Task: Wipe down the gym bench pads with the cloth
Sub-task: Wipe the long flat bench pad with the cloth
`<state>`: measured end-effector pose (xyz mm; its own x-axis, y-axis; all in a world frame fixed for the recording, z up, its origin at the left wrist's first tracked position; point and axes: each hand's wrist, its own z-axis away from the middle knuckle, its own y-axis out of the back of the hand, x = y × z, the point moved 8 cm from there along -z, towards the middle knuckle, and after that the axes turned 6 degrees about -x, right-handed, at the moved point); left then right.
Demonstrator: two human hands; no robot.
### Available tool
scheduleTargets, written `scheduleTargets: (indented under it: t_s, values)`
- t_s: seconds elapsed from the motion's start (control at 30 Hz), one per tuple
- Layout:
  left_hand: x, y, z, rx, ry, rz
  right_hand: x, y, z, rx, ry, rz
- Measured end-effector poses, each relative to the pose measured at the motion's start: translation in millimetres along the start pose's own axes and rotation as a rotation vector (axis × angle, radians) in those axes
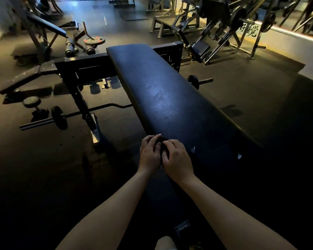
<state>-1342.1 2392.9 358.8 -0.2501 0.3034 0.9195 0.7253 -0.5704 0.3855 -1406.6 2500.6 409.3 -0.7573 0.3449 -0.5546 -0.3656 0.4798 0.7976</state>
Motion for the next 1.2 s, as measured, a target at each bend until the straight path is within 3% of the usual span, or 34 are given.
scheduleTargets:
  t_s: [0.17, 0.43, 0.7, 1.03, 1.2]
  values:
    - [4.7, 3.0, -16.9, -0.005, 0.124, -0.042, -0.3, -1.1, -1.6, -0.009, -0.005, 0.013]
    - [6.4, -12.1, 37.3, 0.012, 0.008, 0.04, 2.2, 11.4, 12.5, 0.064, -0.008, -0.096]
    - [17.1, -8.5, 14.1, -0.027, 0.109, -0.06, 1.2, 10.4, 17.1, 0.017, -0.02, -0.042]
    - [24.4, -11.7, 61.9, -0.059, -0.049, -0.05, 21.7, 33.7, 56.6, 0.038, -0.058, 0.012]
    - [28.1, -12.2, 27.1, -0.058, 0.126, -0.095, 15.0, 33.3, 50.8, 0.037, -0.045, 0.038]
